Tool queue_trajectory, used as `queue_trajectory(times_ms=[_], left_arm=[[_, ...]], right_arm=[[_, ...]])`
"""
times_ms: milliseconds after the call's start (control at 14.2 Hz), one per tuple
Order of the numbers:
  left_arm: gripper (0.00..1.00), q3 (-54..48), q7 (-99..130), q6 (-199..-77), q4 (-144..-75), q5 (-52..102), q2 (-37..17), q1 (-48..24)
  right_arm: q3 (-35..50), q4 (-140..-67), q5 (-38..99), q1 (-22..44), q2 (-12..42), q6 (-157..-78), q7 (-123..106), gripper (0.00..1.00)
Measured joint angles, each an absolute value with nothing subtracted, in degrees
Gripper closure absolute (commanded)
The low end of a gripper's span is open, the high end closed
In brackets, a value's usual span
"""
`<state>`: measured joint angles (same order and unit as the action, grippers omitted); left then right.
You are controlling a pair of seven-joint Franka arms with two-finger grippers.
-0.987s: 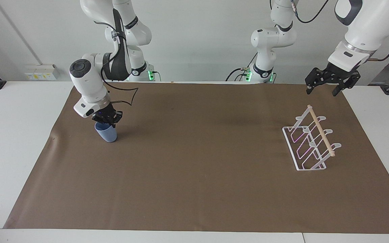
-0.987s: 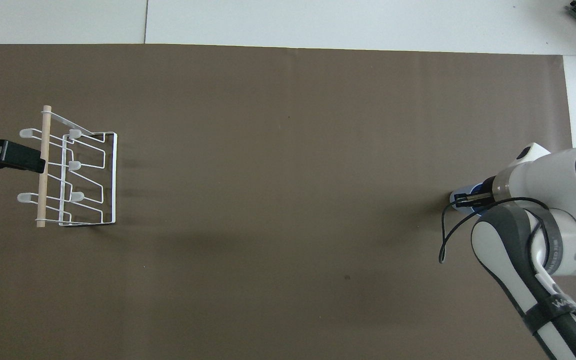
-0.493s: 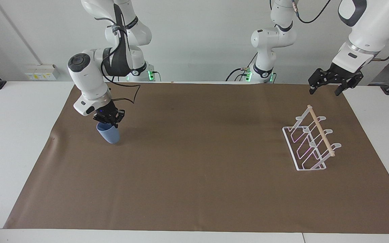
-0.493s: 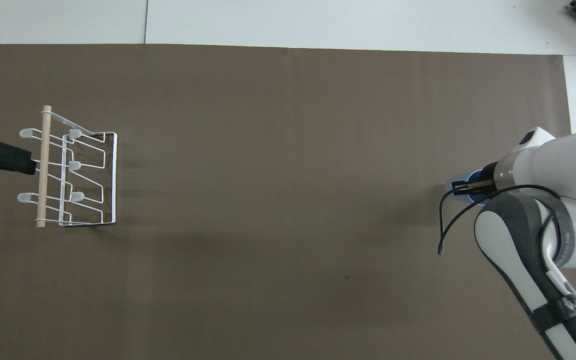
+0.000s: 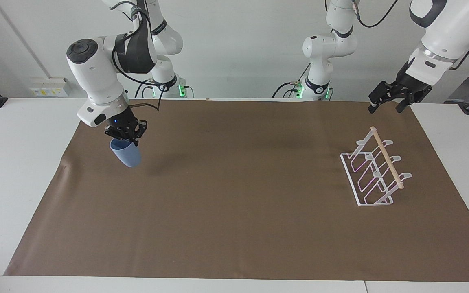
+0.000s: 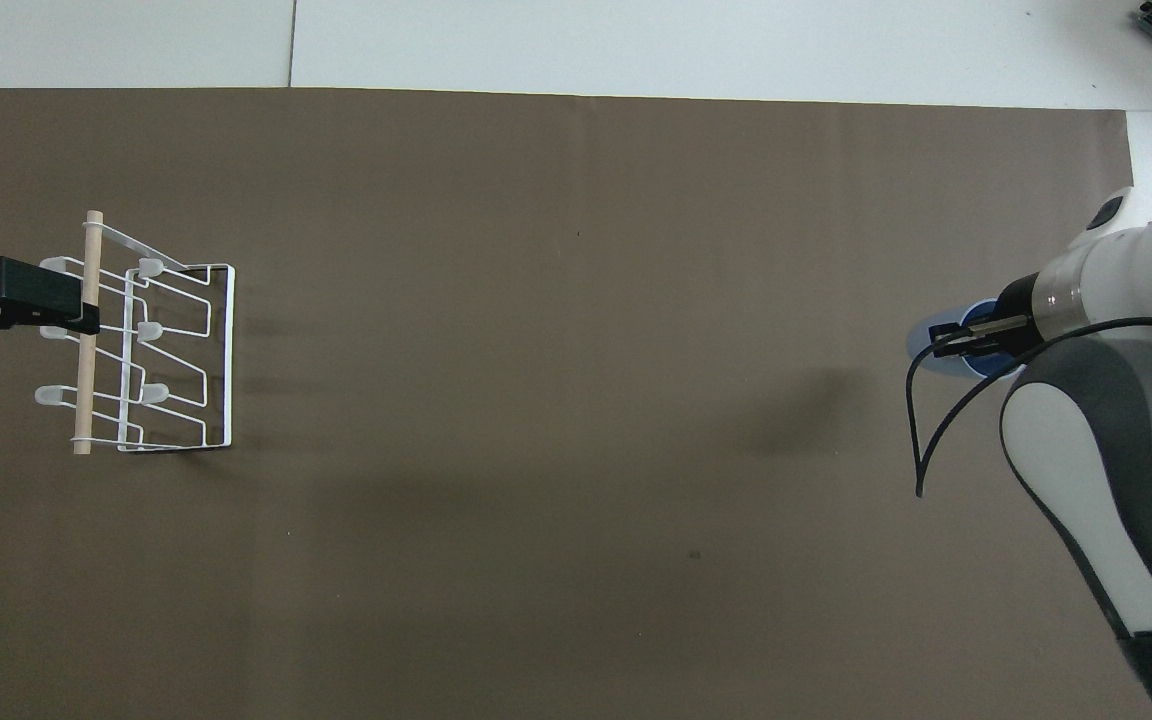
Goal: Hang cup on cup holder
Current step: 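Lift the blue cup with the right gripper while the left gripper approaches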
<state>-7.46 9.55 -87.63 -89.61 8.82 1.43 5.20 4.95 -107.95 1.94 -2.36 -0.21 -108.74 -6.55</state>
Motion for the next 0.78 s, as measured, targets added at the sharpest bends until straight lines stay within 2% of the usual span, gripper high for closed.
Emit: queue_trajectory(times_ms=[352,564,775], left_arm=[[0.0,-7.1,25.7,-86.8,-89.5,20.3,1.6,5.5],[0.0,-6.9,35.1,-86.3,-89.6,24.9,1.8,5.5],[0.0,-6.9,47.5,-86.6,-89.9,30.2,2.0,5.5]], right_arm=[[6.2,-100.3,1.9,-2.4,-0.3,-99.4,-6.5,1.0],[6.1,-99.2,2.1,-2.4,-0.5,-97.1,-6.5,1.0],[5.9,-99.1,12.8,-2.5,-0.7,-96.3,-6.5,1.0]])
